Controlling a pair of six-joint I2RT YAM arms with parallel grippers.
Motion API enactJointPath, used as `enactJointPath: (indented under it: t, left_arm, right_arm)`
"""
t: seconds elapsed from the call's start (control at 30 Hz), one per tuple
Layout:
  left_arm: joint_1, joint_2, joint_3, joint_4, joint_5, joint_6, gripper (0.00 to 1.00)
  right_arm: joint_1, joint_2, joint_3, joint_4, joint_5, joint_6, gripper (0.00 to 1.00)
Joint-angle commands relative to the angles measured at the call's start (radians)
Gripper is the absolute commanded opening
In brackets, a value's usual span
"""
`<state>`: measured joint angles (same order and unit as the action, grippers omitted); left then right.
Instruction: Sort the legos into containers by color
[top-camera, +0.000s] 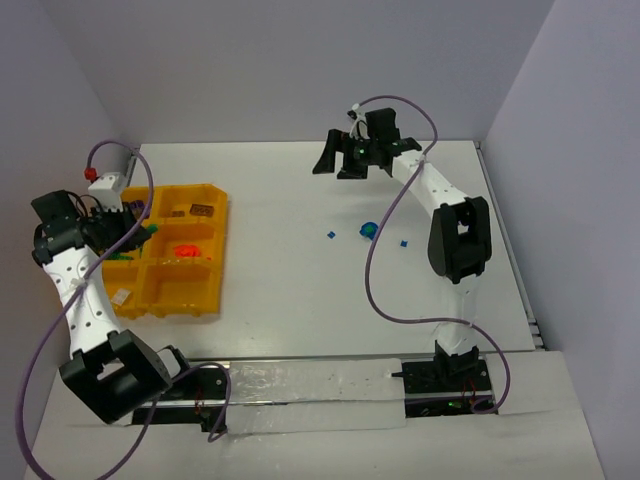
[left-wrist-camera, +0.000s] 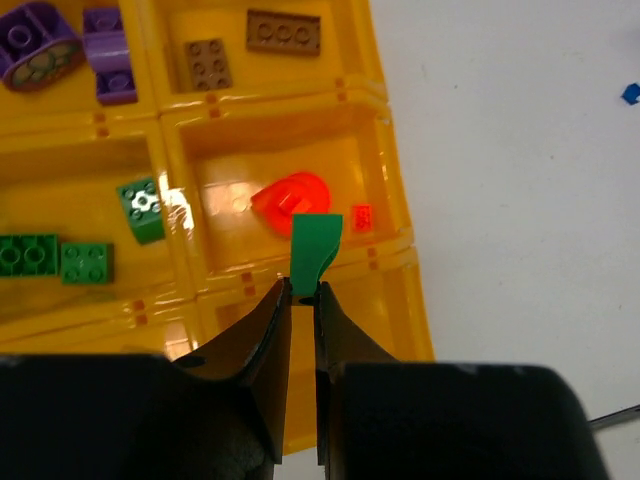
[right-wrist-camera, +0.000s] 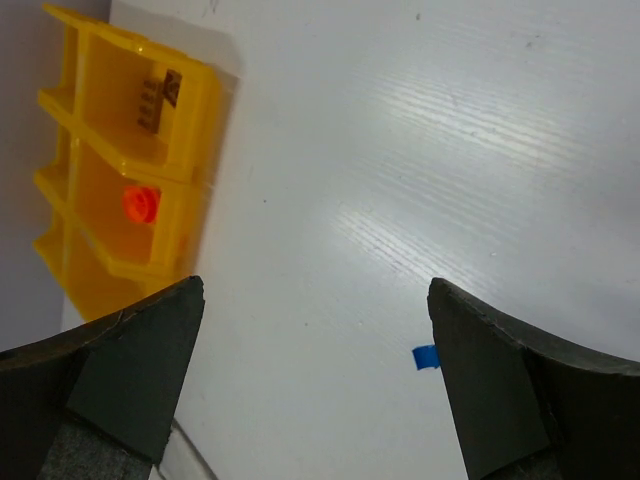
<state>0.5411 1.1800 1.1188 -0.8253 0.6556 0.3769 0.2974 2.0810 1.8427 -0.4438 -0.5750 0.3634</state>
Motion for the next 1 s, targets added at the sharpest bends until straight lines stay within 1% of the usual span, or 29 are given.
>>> enactJointPath:
  t: [0.0,0.1,0.2,0.3,0.43,0.6,0.8,0.97]
  left_arm:
    - [0.063,0.063,0.094,-0.084,-0.034,0.066,0.00]
    - [0.105,0.102,0.124,-0.039,-0.083,0.039,0.00]
    - [0.109,0.156,0.188,-0.031,-0.152,0.048,0.00]
    - [0.109,0.199,0.220,-0.023,-0.215,0.055,0.00]
    - [0.111,0.221,0.203,0.017,-0.300,0.066,0.00]
    - [0.111,0.250,0.199,0.050,-0.351,0.073,0.00]
    - [0.109,0.298,0.217,0.060,-0.364,0.080,0.00]
    - [0.109,0.386,0.255,0.040,-0.377,0.119,0.02]
  right_arm:
    - [0.006,-0.076,0.058,-0.044,0.079,-0.141,1.00]
    - [0.003,-0.078,0.058,-0.043,0.094,-0.172,1.00]
    - [0.003,-0.079,0.046,-0.027,0.098,-0.190,1.00]
    - [0.003,-0.079,0.028,-0.021,0.107,-0.212,1.00]
    - [0.000,-0.067,0.042,-0.054,0.131,-0.263,1.00]
    - [-0.005,-0.041,0.089,-0.132,0.174,-0.369,1.00]
    - [-0.009,-0.033,0.084,-0.153,0.222,-0.463,1.00]
    - [-0.011,-0.023,0.058,-0.168,0.247,-0.476,1.00]
